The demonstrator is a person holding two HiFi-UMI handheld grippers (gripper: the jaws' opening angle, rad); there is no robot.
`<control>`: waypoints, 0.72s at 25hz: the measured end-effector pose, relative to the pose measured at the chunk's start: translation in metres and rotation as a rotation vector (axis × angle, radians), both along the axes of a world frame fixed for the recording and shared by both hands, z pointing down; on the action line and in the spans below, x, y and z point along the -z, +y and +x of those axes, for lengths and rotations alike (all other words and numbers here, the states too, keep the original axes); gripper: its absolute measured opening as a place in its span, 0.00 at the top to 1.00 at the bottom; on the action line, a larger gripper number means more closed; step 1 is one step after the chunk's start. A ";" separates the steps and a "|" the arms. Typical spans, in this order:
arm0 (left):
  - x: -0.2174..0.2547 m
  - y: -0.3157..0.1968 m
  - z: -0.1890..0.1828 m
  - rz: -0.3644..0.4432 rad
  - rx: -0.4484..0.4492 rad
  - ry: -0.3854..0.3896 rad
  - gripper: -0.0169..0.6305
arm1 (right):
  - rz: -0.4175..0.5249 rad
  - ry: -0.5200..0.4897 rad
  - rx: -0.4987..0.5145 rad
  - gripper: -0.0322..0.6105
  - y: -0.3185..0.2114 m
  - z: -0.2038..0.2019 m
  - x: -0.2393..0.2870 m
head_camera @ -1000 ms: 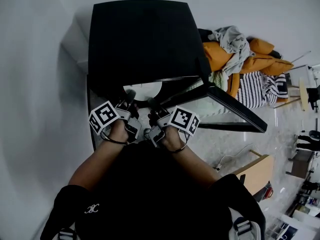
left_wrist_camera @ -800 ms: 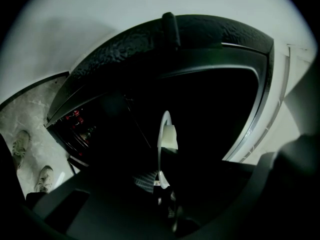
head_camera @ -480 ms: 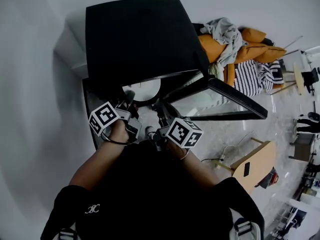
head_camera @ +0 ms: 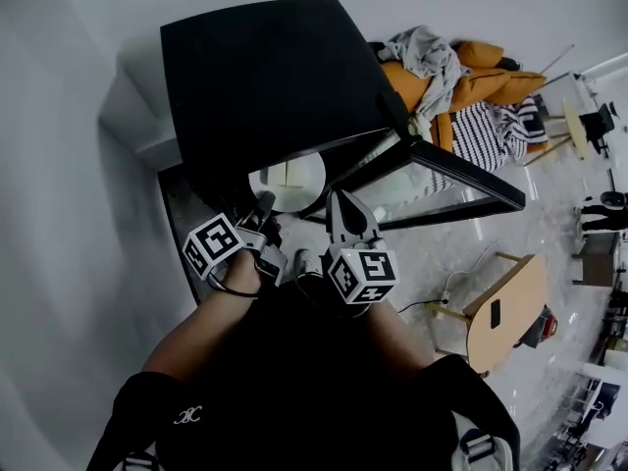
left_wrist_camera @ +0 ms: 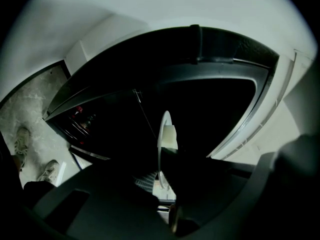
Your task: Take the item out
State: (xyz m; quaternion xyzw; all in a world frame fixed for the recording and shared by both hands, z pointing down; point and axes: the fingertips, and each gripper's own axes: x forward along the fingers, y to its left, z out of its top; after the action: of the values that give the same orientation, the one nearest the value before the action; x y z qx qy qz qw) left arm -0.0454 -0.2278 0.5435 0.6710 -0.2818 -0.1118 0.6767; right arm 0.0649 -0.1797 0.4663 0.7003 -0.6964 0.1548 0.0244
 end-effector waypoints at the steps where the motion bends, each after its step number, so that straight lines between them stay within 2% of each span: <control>1: 0.000 0.002 0.000 -0.003 -0.007 0.003 0.95 | 0.003 -0.007 -0.006 0.94 0.002 -0.001 0.000; 5: -0.005 0.013 0.001 -0.018 -0.036 0.005 0.95 | 0.016 -0.026 -0.035 0.94 0.010 0.002 -0.002; 11: -0.005 0.031 0.012 -0.005 -0.093 -0.010 0.95 | 0.083 -0.058 -0.083 0.94 0.019 0.029 0.009; 18: 0.009 0.060 0.039 0.014 -0.161 -0.028 0.95 | 0.072 0.065 -0.128 0.94 0.052 0.057 0.022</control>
State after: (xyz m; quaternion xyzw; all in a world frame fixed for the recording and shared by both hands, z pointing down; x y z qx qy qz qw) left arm -0.0067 -0.1674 0.5347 0.6975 -0.2359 -0.0496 0.6749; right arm 0.1224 -0.1282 0.4443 0.7486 -0.6540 0.1082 0.0120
